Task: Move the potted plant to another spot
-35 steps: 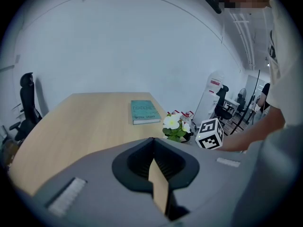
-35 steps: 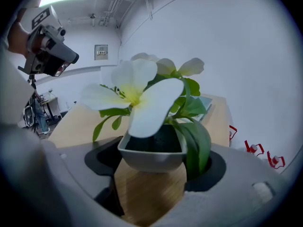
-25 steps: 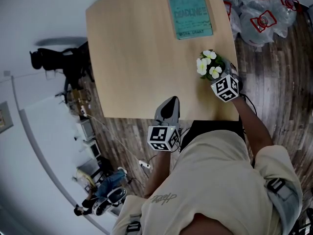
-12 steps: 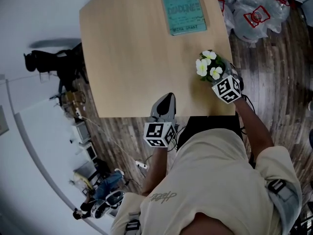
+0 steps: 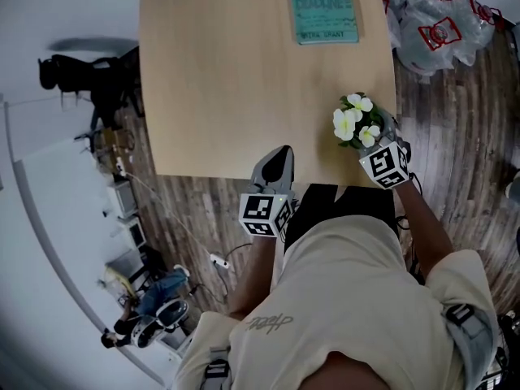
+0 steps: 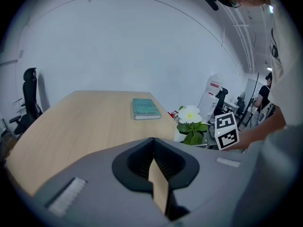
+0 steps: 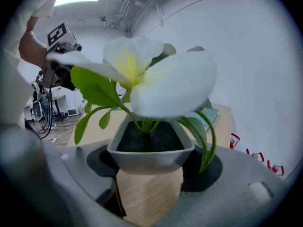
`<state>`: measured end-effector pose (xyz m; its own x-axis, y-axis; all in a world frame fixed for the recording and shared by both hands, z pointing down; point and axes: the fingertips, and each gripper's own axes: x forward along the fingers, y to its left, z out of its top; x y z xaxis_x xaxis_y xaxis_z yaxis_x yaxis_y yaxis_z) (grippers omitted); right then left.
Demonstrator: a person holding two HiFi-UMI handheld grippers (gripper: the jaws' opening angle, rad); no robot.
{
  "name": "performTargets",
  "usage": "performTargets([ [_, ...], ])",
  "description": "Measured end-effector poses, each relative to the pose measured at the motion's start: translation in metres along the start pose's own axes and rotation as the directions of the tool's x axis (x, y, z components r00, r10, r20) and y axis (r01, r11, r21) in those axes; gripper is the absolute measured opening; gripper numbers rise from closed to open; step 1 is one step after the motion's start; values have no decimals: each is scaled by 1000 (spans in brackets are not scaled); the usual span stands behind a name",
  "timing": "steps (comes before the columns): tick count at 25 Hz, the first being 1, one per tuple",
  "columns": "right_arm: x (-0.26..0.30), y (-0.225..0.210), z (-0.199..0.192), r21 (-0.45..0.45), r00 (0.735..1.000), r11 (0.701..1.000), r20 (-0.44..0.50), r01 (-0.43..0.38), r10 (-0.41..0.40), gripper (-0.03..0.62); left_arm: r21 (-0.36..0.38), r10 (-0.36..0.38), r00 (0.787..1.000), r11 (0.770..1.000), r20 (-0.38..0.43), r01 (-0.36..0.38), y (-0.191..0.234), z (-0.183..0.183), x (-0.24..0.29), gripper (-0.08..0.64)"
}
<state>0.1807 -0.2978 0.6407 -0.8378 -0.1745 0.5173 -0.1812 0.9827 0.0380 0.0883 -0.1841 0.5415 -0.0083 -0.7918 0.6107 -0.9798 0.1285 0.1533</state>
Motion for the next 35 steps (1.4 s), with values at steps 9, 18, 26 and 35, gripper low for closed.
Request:
performTargets([
  [9,-8,32,31,-9,999,1000,35,-13,13,341,-25,-3,995,1000,99,5,15,-2,-23,17],
  [18,-15,88,46,41,1000,999,3,21,-21,341,-75,81,979,995,187,-68,81,-37,-108,17],
  [26,9,167,90,16,999,1000,38,-3,2,342,-166,173,968,976,184,-143,153,-104,-183,17],
  [35,42,253,111,-34,996,997,46,-72,73,341,-264,252,936,947,247,-185,207,-144,-249,17],
])
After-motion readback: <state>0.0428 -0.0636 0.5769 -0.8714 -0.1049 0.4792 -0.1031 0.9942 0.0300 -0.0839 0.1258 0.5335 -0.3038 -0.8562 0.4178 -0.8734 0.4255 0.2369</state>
